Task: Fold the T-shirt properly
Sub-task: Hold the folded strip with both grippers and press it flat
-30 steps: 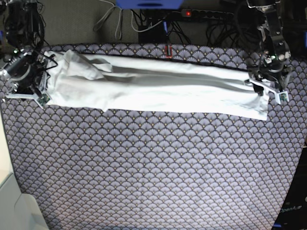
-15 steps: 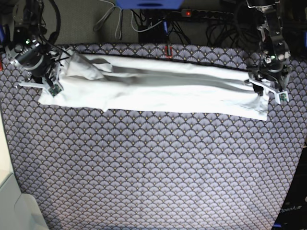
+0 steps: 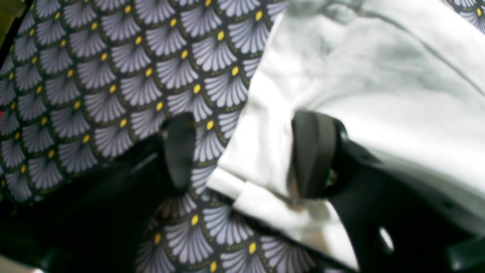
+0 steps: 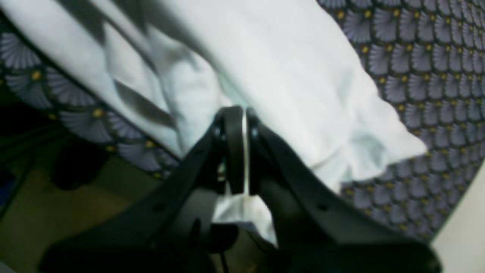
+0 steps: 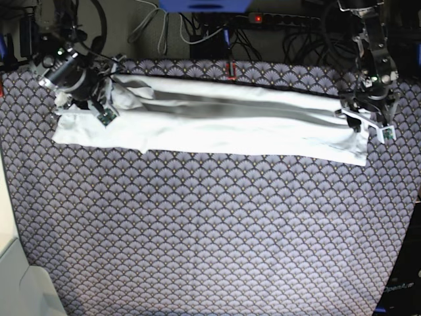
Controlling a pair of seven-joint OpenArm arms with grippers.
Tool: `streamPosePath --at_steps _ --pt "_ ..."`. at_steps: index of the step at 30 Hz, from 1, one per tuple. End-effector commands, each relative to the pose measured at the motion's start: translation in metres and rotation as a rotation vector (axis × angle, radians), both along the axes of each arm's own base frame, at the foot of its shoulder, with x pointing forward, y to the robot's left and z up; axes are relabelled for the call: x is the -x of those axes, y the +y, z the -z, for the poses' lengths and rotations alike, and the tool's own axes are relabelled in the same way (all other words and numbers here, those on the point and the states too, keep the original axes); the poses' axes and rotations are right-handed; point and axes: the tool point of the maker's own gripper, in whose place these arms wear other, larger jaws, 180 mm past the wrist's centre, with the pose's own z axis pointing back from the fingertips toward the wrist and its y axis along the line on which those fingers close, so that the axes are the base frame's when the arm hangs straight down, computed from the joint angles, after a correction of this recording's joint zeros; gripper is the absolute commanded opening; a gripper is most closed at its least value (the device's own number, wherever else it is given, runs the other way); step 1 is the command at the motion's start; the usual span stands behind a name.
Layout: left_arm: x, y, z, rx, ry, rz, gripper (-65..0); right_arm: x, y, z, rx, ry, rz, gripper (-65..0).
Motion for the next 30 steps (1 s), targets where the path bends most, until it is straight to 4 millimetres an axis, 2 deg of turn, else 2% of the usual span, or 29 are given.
streamPosePath --at_steps 1,6,12,18,23,28,30 --pt "-0.002 -0.001 -0.002 -0.003 0.004 0.015 -25.0 -0.004 0.002 -0.007 -0.009 -0.029 -0.004 -64.8" --pt "0.000 -0.001 -0.001 -0.004 0.008 0.015 -25.0 -0.003 0.001 -0.005 -0.008 -0.021 -0.004 -64.8" --pt "0.000 -0.001 -0.001 -0.002 0.008 0.015 -25.0 0.008 0.002 0.003 -0.013 0.009 -0.006 -64.8" --pt "0.002 -0.001 0.001 0.000 0.013 0.015 -25.0 0.012 -0.007 0.017 -0.003 0.053 0.005 -64.8" --pt "0.002 -0.001 0.001 0.003 0.011 0.014 -25.0 0.010 -0.006 0.026 -0.029 0.058 0.008 -64.8" --pt "0.000 -0.002 -0.004 -0.001 -0.002 0.018 -25.0 0.007 -0.014 0.016 0.004 0.033 -0.004 -64.9" --pt "-0.004 -0.003 -0.014 -0.012 -0.028 0.027 -24.8 0.005 -0.016 0.012 0.016 0.021 -0.012 -64.9"
